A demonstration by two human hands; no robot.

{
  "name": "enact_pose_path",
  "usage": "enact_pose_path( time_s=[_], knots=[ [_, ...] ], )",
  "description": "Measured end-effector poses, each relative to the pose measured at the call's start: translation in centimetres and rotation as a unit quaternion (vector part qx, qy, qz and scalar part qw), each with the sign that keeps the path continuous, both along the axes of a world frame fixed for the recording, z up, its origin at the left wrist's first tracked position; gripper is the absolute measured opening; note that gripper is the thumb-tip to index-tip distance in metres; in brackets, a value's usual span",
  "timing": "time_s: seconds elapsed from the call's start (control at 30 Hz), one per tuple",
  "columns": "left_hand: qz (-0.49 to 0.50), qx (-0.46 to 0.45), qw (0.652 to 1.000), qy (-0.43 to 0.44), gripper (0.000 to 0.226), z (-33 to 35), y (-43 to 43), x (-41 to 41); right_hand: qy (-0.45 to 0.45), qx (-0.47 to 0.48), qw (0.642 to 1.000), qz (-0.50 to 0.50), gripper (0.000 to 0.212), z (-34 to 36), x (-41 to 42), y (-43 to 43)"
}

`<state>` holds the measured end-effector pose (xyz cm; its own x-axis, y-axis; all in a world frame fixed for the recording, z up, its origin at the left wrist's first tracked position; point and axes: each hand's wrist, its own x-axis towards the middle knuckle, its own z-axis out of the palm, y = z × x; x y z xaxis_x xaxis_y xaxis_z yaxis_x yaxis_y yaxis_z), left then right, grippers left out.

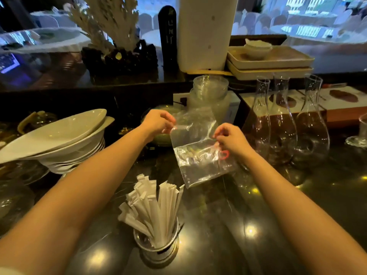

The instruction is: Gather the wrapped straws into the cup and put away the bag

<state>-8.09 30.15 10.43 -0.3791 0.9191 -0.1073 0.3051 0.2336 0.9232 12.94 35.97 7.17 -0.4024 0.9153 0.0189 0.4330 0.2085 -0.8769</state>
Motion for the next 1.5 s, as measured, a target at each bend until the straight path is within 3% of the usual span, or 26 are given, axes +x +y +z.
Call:
enact_pose_path(
  time_s=[0.13, 0.27, 0.4, 0.63, 0.87, 1.0, 1.23, 1.5],
  knots=[
    [-0.104, -0.148, 0.98, 0.086, 0.032, -3.6, 0.9, -0.6, -0.071, -0.069, 0.994, 0.038, 0.024, -4.4, -0.7, -0.1],
    [-0.159, -0.209, 0.955, 0.137, 0.044, -7.5, 1.0, -0.8, -0.131, -0.121, 0.981, 0.071, 0.039, -7.8, -1.1, -0.2],
    [-0.148, -0.214, 0.947, 0.191, 0.045, -10.5, 1.5, -1.1, -0.189, -0.08, 0.974, 0.096, 0.05, -9.9, -1.6, 0.2],
    [-0.148, -0.173, 0.936, 0.268, 0.043, -12.7, 2.1, -1.6, -0.276, 0.002, 0.952, 0.135, 0.045, -11.5, -2.5, 0.9],
    [-0.195, -0.216, 0.869, 0.4, 0.039, -13.6, 1.2, -1.5, -0.346, 0.086, 0.924, 0.139, 0.038, -11.6, -2.7, 0.1],
    [-0.229, -0.191, 0.825, 0.48, 0.039, -13.6, 0.2, -1.3, -0.376, 0.123, 0.905, 0.16, 0.041, -11.4, -2.7, -0.8],
    [-0.303, -0.255, 0.793, 0.463, 0.055, -13.1, -1.1, -1.5, -0.432, 0.063, 0.875, 0.211, 0.06, -12.0, -2.7, -2.0],
    [-0.281, -0.215, 0.846, 0.4, 0.053, -10.3, -2.8, -2.1, -0.41, 0.044, 0.89, 0.196, 0.066, -10.7, -2.6, -3.0]
  ],
)
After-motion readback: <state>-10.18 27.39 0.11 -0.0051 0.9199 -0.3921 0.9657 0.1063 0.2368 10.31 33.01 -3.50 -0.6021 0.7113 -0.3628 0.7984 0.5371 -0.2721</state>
